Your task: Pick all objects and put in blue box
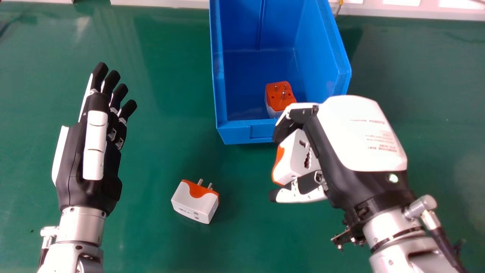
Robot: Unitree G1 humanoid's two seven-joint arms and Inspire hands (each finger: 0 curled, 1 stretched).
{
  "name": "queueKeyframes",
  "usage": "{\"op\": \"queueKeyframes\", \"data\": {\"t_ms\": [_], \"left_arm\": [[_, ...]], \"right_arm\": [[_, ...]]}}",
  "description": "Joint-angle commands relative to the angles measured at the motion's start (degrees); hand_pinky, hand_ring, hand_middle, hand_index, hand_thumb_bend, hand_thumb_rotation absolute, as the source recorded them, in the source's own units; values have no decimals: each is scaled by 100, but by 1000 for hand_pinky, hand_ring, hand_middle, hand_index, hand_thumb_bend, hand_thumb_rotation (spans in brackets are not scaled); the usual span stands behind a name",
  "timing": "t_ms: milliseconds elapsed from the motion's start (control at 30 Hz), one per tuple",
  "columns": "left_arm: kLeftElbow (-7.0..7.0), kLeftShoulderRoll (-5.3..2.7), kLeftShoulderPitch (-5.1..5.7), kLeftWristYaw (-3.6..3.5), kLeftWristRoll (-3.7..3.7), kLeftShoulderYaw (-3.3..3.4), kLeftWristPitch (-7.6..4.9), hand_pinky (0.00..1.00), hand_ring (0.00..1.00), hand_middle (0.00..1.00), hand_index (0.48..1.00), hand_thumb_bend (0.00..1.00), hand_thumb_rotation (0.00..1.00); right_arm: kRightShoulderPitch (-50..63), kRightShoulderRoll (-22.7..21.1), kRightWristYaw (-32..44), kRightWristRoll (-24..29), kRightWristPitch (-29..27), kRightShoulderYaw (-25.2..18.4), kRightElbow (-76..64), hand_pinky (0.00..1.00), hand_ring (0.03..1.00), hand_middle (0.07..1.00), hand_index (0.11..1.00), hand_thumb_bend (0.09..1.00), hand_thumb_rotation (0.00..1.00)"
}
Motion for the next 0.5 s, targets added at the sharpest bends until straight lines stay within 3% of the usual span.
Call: {"op": "queueKeyframes", "data": {"t_ms": [0,133,267,367,467], "left_arm": [[-85,-1,-26,-23,67,-41,-162,941,972,977,965,755,820],[-156,-10,13,-31,59,-98,-125,938,969,975,962,755,820],[-184,-43,24,74,172,-149,-183,938,969,975,962,755,820],[-137,-51,16,54,203,-156,-239,938,969,975,962,755,820],[-98,-57,4,25,176,-157,-252,938,968,974,961,762,815]], "right_arm": [[-89,34,-52,71,-36,-144,-221,202,275,408,497,521,1],[-173,34,-83,160,-47,-306,-226,205,275,406,495,520,1],[-466,72,-147,259,-62,-470,-211,205,275,406,495,520,1],[-796,83,-153,190,-35,-569,-158,205,275,406,495,520,1],[-1216,89,-175,94,-39,-614,-6,207,274,402,494,519,0]]}}
